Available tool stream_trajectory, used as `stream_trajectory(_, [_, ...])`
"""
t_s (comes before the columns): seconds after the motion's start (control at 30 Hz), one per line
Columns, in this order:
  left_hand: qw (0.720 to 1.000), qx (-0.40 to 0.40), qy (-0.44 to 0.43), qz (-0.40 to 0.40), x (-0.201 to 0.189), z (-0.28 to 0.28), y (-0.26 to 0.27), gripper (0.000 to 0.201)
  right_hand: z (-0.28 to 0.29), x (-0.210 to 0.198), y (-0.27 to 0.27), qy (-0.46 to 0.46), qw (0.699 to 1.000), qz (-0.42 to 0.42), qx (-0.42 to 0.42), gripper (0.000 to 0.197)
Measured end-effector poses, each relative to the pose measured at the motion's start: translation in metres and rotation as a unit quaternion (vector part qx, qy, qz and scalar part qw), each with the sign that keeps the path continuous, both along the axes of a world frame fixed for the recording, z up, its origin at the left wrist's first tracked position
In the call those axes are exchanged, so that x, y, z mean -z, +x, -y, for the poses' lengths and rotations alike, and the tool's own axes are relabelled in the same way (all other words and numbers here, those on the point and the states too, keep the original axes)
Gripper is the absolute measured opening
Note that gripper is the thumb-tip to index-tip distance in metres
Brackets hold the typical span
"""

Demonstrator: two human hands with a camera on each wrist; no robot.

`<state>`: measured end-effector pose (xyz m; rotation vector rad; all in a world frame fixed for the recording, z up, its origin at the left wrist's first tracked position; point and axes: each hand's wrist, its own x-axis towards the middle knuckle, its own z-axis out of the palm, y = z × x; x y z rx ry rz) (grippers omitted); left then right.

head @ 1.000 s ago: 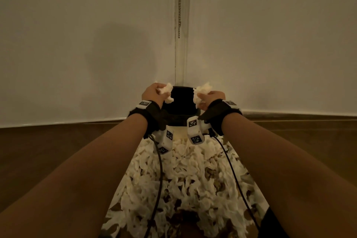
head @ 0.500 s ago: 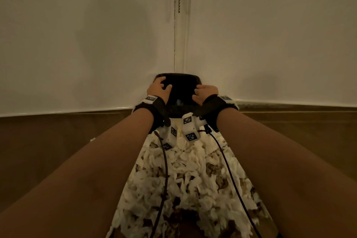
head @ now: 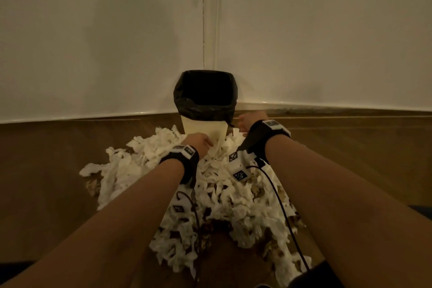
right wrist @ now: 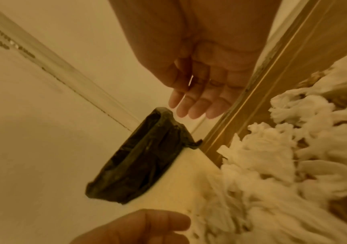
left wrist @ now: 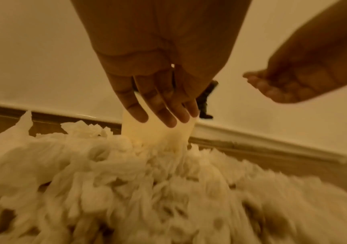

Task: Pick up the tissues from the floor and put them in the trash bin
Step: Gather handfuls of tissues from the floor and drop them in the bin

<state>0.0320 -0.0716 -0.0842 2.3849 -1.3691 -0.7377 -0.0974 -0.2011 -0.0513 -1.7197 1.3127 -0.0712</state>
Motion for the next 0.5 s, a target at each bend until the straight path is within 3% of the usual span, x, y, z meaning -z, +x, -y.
stream_trajectory(0.03, [0.999,0.033,0.027,0.028,0.008,-0.004,-0.005,0.028,-0.007,0.001,-0.002,0.005,1.0,-0.016,0.008,0.081])
stream_trajectory(0.1, [0.991,0.088,0.074,0.075,0.026,-0.011,-0.01,0.027,-0.009,0.014,-0.008,0.008,0.999,-0.038,-0.007,0.05])
stream_trajectory(0.17, [0.98,0.114,0.111,0.121,0.041,-0.02,-0.012,0.026,-0.014,0.027,-0.015,0.026,0.998,-0.045,0.017,0.037])
stream_trajectory(0.27, [0.967,0.124,0.136,0.175,0.062,-0.034,-0.012,0.027,-0.023,0.048,-0.028,-0.001,0.988,-0.148,-0.041,0.043])
stream_trajectory(0.33, [0.973,0.108,0.12,0.164,0.074,-0.044,-0.014,0.031,-0.032,0.062,-0.036,-0.004,0.986,-0.159,-0.057,0.041])
stream_trajectory(0.4, [0.981,0.093,0.101,0.14,0.08,-0.051,-0.017,0.032,-0.039,0.075,-0.04,-0.022,0.969,-0.223,-0.104,0.043])
stream_trajectory(0.5, [0.98,0.118,0.108,0.123,0.084,-0.054,-0.024,0.028,-0.047,0.088,-0.041,0.006,0.955,-0.255,-0.153,0.052])
